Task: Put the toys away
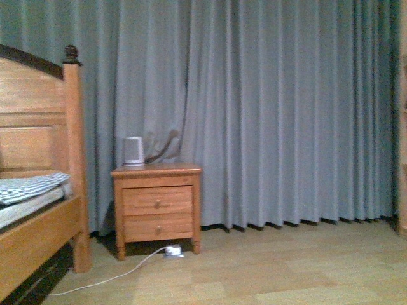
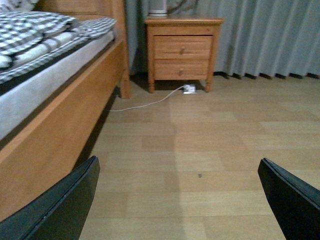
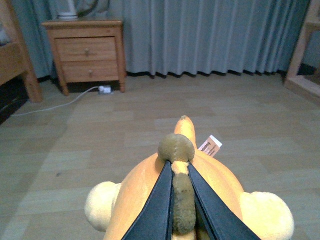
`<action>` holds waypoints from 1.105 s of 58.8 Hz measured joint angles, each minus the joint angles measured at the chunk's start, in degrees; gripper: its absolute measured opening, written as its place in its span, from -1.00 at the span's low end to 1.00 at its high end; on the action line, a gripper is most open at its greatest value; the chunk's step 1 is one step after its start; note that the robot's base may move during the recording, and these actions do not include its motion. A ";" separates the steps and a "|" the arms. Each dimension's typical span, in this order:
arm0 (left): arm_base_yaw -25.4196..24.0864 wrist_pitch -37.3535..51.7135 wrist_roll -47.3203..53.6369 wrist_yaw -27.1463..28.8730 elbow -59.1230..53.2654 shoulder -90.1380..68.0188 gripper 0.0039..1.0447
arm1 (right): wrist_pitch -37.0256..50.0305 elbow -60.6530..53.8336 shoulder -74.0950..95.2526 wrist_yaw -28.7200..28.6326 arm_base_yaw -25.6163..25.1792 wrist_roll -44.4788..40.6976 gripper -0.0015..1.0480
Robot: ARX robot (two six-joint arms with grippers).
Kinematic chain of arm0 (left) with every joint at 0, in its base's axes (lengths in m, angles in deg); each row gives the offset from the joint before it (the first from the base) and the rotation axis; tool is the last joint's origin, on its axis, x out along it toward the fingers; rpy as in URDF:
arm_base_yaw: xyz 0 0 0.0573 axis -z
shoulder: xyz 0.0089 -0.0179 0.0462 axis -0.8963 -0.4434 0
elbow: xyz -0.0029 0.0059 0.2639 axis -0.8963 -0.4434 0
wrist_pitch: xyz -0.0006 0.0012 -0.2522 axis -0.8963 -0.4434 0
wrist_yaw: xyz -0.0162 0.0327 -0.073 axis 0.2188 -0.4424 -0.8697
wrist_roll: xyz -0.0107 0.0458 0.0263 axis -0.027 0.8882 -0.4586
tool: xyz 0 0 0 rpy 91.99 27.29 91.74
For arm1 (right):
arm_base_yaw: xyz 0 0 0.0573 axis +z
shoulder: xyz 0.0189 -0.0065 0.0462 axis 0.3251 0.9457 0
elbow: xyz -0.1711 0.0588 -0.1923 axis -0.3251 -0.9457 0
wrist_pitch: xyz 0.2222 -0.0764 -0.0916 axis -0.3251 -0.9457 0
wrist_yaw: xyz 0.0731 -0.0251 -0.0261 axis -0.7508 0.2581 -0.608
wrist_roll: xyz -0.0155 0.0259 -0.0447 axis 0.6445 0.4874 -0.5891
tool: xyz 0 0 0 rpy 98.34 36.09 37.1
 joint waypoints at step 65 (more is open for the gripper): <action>0.04 0.00 0.00 0.00 0.00 -0.02 0.89 | 0.00 0.00 0.00 -0.22 -0.02 0.00 -0.88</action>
